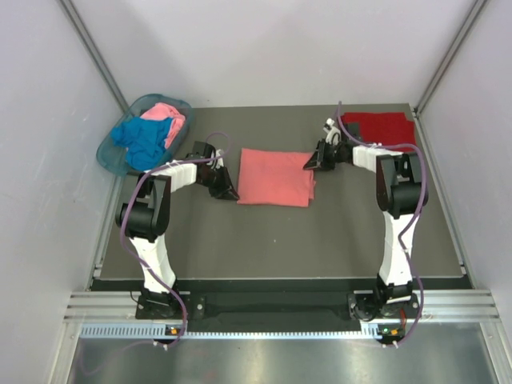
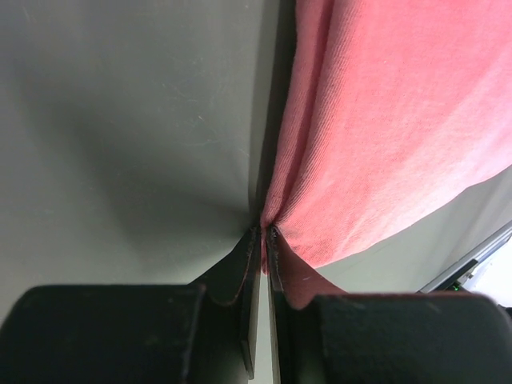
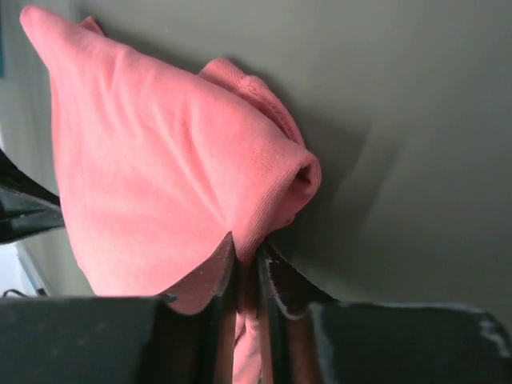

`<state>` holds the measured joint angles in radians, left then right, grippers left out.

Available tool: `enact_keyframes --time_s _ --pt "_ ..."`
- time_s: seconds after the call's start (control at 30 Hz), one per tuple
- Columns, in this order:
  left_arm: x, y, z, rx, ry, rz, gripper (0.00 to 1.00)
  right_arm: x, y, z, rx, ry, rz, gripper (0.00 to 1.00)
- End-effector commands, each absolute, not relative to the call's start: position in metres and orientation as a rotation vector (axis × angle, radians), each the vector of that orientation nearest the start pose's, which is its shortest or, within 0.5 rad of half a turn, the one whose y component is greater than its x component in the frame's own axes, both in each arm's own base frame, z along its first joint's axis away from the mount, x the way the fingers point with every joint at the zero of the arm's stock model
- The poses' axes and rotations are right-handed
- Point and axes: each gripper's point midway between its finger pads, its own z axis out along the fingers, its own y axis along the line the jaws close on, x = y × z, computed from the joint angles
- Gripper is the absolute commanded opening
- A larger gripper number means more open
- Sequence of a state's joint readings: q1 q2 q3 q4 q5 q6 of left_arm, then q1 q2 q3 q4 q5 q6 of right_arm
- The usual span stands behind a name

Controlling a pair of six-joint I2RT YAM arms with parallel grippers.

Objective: Fold and stack the t-shirts
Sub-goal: Fold the tshirt, then neatly place the folded tshirt to the corner

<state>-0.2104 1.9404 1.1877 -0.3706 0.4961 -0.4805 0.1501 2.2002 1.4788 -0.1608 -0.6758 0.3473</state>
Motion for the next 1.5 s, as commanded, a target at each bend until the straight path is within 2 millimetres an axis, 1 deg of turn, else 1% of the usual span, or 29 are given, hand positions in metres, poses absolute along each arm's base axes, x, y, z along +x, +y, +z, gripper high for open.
enact_keyframes --time_s 0.0,0.03,0.1,0.17,0.2,0.23,0.3,0.43,0.47,0.53,0.67,0.73,0.77,0.8,0.87,0.9,0.93,0.97,1.0,1.03,1.1,1.2,1.23,1.27,1.33,1.37,1.4,1.43,1.47 --pt "0.371 -0.165 0.003 -0.251 2.787 -0.717 0.13 0.476 0.189 0.038 -0.066 2.416 0.994 0.06" --pt "0.371 -0.164 0.003 -0.254 2.787 -0.713 0.13 0.476 0.192 0.046 -0.084 2.393 0.959 0.00" --pt "0.369 -0.162 0.001 -0.263 2.794 -0.694 0.13 0.478 0.196 0.059 -0.116 2.356 0.903 0.00" --pt "0.368 -0.162 -0.001 -0.273 2.799 -0.687 0.13 0.476 0.196 0.055 -0.151 2.362 0.768 0.00" --pt "0.367 -0.161 -0.002 -0.280 2.805 -0.682 0.12 0.476 0.195 0.062 -0.154 2.353 0.719 0.00" --pt "0.367 -0.161 -0.002 -0.284 2.806 -0.678 0.12 0.478 0.190 0.062 -0.145 2.347 0.649 0.00" --pt "0.367 -0.158 -0.002 -0.289 2.808 -0.658 0.12 0.472 0.193 0.062 -0.176 2.337 0.610 0.00" --pt "0.363 -0.154 -0.005 -0.298 2.823 -0.624 0.11 0.467 0.198 0.084 -0.210 2.264 0.492 0.00" --pt "0.364 -0.154 -0.004 -0.300 2.821 -0.624 0.11 0.461 0.204 0.083 -0.236 2.264 0.469 0.00" --pt "0.364 -0.155 -0.002 -0.301 2.817 -0.627 0.11 0.461 0.202 0.088 -0.223 2.247 0.416 0.00" --pt "0.366 -0.156 0.001 -0.296 2.818 -0.619 0.11 0.458 0.207 0.089 -0.238 2.243 0.433 0.00" --pt "0.370 -0.157 0.009 -0.291 2.804 -0.624 0.13 0.459 0.208 0.089 -0.261 2.240 0.458 0.00" --pt "0.369 -0.156 0.013 -0.289 2.808 -0.618 0.16 0.461 0.205 0.089 -0.263 2.239 0.465 0.00" --pt "0.374 -0.155 0.024 -0.267 2.787 -0.611 0.18 0.462 0.203 0.087 -0.272 2.247 0.477 0.00" --pt "0.379 -0.152 0.038 -0.248 2.761 -0.586 0.22 0.470 0.198 0.095 -0.321 2.226 0.516 0.00" --pt "0.380 -0.147 0.044 -0.248 2.757 -0.547 0.22 0.467 0.193 0.087 -0.336 2.267 0.515 0.00" --pt "0.384 -0.145 0.061 -0.221 2.717 -0.541 0.23 0.476 0.187 0.097 -0.361 2.249 0.493 0.00" --pt "0.385 -0.144 0.069 -0.213 2.700 -0.533 0.24 0.477 0.183 0.097 -0.375 2.261 0.477 0.00" --pt "0.386 -0.143 0.084 -0.192 2.665 -0.537 0.24 0.475 0.176 0.094 -0.384 2.292 0.458 0.00" --pt "0.386 -0.143 0.092 -0.183 2.647 -0.541 0.25 0.482 0.169 0.101 -0.400 2.284 0.428 0.00" --pt "0.386 -0.144 0.112 -0.152 2.597 -0.556 0.25 0.486 0.161 0.105 -0.437 2.286 0.390 0.00" --pt "0.386 -0.146 0.131 -0.110 2.545 -0.584 0.25 0.490 0.145 0.121 -0.480 2.276 0.306 0.00" --pt "0.385 -0.147 0.134 -0.085 2.535 -0.594 0.26 0.491 0.135 0.128 -0.488 2.274 0.277 0.00" --pt "0.383 -0.148 0.136 -0.075 2.532 -0.602 0.26 0.491 0.133 0.133 -0.496 2.273 0.269 0.00" --pt "0.381 -0.148 0.142 -0.051 2.518 -0.615 0.26 0.495 0.120 0.148 -0.511 2.251 0.217 0.00" --pt "0.378 -0.151 0.143 -0.036 2.521 -0.635 0.26 0.492 0.116 0.148 -0.521 2.271 0.201 0.00" --pt "0.377 -0.151 0.145 -0.022 2.518 -0.637 0.26 0.493 0.111 0.151 -0.526 2.273 0.178 0.00" --pt "0.374 -0.152 0.145 -0.014 2.524 -0.649 0.27 0.497 0.101 0.159 -0.531 2.265 0.128 0.00" --pt "0.372 -0.154 0.146 -0.004 2.523 -0.670 0.27 0.495 0.097 0.160 -0.542 2.286 0.109 0.00"
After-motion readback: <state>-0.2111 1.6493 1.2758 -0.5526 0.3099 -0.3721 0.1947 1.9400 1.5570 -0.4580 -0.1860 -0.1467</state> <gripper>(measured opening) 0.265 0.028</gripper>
